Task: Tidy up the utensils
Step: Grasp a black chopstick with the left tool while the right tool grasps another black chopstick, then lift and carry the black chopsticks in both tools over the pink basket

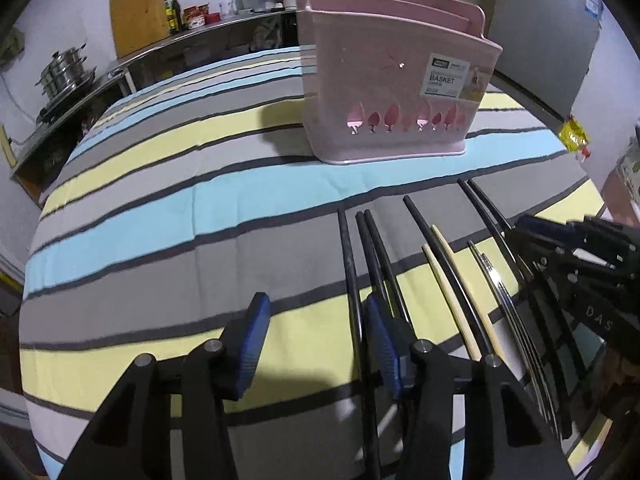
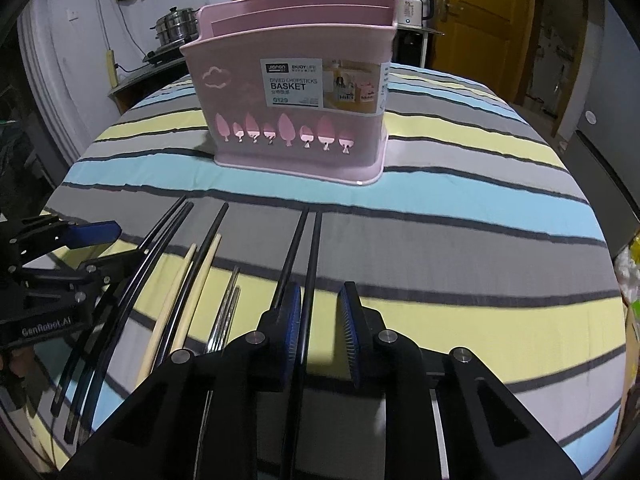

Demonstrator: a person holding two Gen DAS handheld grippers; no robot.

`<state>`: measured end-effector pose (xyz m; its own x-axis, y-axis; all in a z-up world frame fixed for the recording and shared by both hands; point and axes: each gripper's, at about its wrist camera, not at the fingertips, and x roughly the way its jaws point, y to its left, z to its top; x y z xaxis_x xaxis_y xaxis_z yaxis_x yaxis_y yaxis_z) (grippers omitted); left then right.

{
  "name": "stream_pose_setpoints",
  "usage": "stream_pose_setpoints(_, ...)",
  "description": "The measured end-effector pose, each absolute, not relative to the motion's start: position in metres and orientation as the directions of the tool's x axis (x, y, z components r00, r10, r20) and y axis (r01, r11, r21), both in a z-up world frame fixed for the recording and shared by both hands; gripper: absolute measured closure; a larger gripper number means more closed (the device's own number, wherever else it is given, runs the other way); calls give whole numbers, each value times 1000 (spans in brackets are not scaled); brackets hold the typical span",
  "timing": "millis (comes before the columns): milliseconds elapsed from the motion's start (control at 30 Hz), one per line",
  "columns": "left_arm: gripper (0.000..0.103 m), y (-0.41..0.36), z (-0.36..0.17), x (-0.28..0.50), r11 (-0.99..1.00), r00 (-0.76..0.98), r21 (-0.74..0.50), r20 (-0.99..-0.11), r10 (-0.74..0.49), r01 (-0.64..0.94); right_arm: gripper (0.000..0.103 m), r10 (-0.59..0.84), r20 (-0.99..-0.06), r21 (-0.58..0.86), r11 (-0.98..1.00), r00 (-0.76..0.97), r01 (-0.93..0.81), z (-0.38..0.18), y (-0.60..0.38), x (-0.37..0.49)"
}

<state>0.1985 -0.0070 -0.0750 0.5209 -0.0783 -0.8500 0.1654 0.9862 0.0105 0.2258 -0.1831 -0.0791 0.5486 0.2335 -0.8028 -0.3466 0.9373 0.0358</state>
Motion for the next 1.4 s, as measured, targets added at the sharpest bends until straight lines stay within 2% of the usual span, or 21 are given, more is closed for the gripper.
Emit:
stream_pose_setpoints(133, 52, -6, -74, 209, 985, 509, 0, -857, -88, 171, 82, 234, -815, 41, 936, 531, -350, -79, -178, 238)
stream_pose_setpoints(200, 57, -8, -74, 212, 984, 505, -1, -858, -91, 175, 82, 238, -819, 51, 937, 523, -346, -78, -177, 243)
stream_pose_setpoints(233, 63, -10, -74, 213, 983, 505, -1, -858, -94, 181, 83, 239, -820, 53, 937, 521, -346, -78, -176, 245)
stream_pose_setpoints(333, 84, -16, -72, 217, 979, 496, -4, -861, -107, 203, 94, 249, -825, 71, 936, 507, -345, -78, -177, 250)
stream_pose_setpoints(433, 94, -21, -72, 217, 975, 489, -1, -865, -112, 222, 97, 266, -828, 94, 934, 494, -345, -77, -178, 253)
stream_pose_setpoints(800, 97, -5, -54, 216, 973, 483, -92, -856, -186, 211, 98, 338, -792, 177, 924, 509, -339, -54, -190, 247)
stream_pose_setpoints(1400, 98, 11, 40, 198, 963, 631, -119, -734, -249, 242, 98, 387, -662, 158, 909, 642, -385, 34, -196, 234)
